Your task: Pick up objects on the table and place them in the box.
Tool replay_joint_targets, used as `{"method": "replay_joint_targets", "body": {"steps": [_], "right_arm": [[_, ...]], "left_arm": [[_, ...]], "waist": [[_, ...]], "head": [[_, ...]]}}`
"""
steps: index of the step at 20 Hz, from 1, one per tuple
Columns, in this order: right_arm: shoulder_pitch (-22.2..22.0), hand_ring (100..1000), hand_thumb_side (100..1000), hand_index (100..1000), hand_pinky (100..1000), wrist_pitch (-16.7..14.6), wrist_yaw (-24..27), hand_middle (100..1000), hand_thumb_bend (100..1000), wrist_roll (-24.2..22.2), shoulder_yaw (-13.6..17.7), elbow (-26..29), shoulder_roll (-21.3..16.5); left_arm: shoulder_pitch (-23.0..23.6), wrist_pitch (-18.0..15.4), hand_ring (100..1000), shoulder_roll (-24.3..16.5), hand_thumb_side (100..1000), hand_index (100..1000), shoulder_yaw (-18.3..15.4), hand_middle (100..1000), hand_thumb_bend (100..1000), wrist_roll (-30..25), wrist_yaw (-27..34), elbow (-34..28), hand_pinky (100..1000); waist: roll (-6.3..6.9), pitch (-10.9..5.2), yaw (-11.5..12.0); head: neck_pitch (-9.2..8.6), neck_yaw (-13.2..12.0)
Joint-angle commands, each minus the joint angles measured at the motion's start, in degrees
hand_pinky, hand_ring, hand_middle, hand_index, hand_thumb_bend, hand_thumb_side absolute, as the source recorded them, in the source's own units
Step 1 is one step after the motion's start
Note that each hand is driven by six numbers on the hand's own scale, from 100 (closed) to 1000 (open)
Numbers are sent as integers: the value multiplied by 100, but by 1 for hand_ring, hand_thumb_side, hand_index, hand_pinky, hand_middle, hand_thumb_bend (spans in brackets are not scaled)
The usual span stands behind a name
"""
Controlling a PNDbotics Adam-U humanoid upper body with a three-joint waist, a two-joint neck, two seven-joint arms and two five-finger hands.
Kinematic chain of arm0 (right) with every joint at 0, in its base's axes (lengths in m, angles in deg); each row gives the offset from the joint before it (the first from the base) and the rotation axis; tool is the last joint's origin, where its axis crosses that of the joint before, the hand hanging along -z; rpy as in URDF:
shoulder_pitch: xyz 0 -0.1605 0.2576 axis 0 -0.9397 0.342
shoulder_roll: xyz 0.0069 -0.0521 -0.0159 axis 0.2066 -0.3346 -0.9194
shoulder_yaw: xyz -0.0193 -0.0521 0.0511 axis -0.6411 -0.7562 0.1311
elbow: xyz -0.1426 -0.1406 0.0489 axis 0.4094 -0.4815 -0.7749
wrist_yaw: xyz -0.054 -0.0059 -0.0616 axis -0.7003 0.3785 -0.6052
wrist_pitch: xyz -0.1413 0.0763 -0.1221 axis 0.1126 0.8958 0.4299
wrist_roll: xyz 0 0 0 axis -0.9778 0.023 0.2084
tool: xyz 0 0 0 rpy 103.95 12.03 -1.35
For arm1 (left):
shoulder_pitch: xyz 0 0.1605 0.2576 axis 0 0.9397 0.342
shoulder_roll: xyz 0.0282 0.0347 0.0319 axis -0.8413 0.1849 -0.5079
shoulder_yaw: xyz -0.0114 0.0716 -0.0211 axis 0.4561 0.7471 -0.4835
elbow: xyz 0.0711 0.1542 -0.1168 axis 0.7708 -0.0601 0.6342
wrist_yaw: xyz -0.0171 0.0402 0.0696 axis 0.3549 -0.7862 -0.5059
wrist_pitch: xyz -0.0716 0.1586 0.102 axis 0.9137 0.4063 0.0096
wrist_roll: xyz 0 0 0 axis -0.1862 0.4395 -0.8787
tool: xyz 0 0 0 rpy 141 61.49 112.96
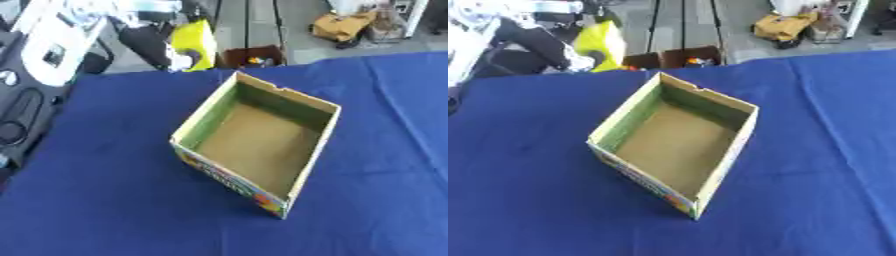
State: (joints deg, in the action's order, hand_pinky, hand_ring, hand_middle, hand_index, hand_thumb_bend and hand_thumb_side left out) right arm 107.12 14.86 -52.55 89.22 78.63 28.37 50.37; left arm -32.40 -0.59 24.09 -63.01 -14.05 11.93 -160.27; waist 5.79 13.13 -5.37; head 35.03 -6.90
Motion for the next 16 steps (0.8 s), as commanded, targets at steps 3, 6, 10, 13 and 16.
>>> {"method": "replay_joint_targets", "body": {"steps": [3, 6, 10, 13, 16], "right_arm": [[162, 766, 509, 790, 772, -30, 62, 656, 100, -31, -19, 101, 12], [211, 766, 508, 789, 772, -38, 71, 656, 100, -32, -17, 101, 45], [284, 765, 504, 790, 773, -58, 103, 655, 100, -37, -31, 101, 85], [291, 765, 504, 788, 773, -51, 121, 653, 100, -43, -27, 101, 116], [311, 765, 502, 785, 773, -57, 135, 653, 100, -43, -24, 101, 154]], "left_arm": [[-227, 8, 316, 419, 432, 648, -10, 494, 100, -4, -275, 200, 193], [-225, -26, 316, 682, 435, 647, -5, 494, 100, 30, -487, 439, 192], [-159, -62, 318, 927, 434, 644, 11, 497, 100, 168, -792, 826, 193], [-136, -72, 328, 1163, 420, 642, 45, 507, 100, 466, -1416, 1045, 201], [-34, -93, 333, 1478, 402, 641, 77, 511, 100, 897, -2274, 1296, 204]], "waist": [[93, -169, -163], [111, -129, -292], [152, -57, -428], [149, -21, -461], [135, 1, -478]], "head": [[-41, -161], [-72, -226], [-131, -263], [-173, -270], [-198, -295]]}}
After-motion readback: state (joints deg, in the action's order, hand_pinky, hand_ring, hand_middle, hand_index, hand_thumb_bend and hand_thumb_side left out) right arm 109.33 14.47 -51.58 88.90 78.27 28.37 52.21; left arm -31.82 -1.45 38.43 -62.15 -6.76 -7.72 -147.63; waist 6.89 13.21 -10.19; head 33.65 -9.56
